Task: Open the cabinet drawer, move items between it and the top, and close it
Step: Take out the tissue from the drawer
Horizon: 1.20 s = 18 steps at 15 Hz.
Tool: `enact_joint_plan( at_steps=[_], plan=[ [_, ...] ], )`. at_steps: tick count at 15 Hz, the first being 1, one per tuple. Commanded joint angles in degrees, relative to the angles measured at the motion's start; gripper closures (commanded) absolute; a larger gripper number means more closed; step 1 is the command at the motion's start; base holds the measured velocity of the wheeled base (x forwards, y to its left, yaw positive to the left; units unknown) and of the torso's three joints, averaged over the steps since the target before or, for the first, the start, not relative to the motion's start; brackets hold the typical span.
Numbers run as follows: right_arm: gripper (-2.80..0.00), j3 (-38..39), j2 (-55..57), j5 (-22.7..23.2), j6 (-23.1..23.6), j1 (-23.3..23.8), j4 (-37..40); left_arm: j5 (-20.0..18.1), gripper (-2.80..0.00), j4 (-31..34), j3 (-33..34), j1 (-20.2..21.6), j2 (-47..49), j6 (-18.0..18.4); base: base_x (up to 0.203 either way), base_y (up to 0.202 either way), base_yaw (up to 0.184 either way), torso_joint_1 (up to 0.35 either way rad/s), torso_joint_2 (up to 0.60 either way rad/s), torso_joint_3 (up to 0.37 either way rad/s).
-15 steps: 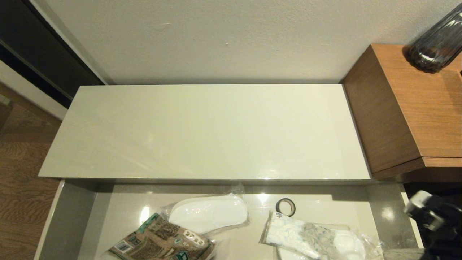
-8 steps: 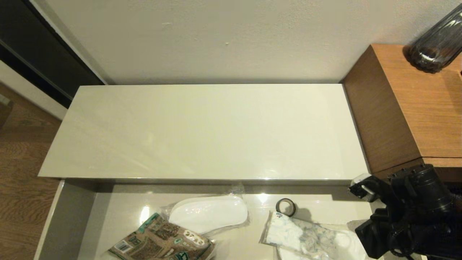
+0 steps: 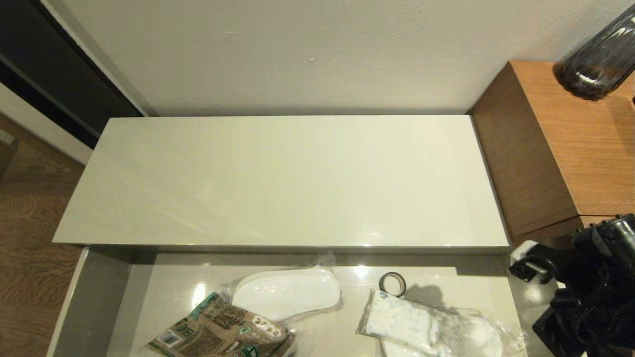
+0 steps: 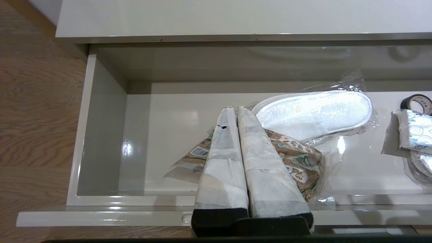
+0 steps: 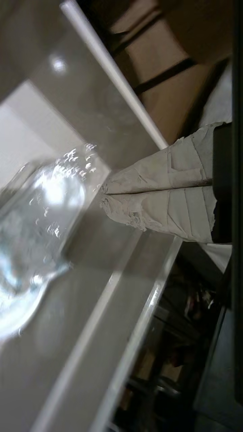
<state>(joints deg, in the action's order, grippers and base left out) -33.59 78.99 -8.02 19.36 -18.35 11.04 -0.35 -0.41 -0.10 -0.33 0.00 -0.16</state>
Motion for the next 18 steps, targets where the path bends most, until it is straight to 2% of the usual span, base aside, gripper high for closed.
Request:
enact_joint_plan(
  at_steps=[1, 3, 7, 13, 18],
  plan=[
    [0.00, 0.1, -3.2, 1.7, 2.3, 0.0, 0.8, 0.0, 0.00, 0.0, 0.0, 0.0, 0.1, 0.0, 0.000, 0.000, 0.000, 0.000, 0.00, 0.000],
    [0.00, -1.4, -4.1, 3.0, 4.9, -0.1, 4.1, 0.0, 0.00, 0.0, 0.0, 0.0, 0.1, 0.0, 0.000, 0.000, 0.000, 0.000, 0.00, 0.000],
    [0.00, -5.2, -0.7, 4.1, 5.8, 0.1, 7.3, 0.0, 0.00, 0.0, 0.0, 0.0, 0.1, 0.0, 0.000, 0.000, 0.000, 0.000, 0.00, 0.000],
    [0.00, -9.4, 5.7, 4.4, 8.4, -0.6, 5.6, 0.0, 0.00, 0.0, 0.0, 0.0, 0.1, 0.0, 0.000, 0.000, 0.000, 0.000, 0.00, 0.000],
    [0.00, -8.8, 7.8, 5.2, 9.9, -1.3, 6.1, 0.0, 0.00, 0.0, 0.0, 0.0, 0.1, 0.0, 0.000, 0.000, 0.000, 0.000, 0.00, 0.000]
  ],
)
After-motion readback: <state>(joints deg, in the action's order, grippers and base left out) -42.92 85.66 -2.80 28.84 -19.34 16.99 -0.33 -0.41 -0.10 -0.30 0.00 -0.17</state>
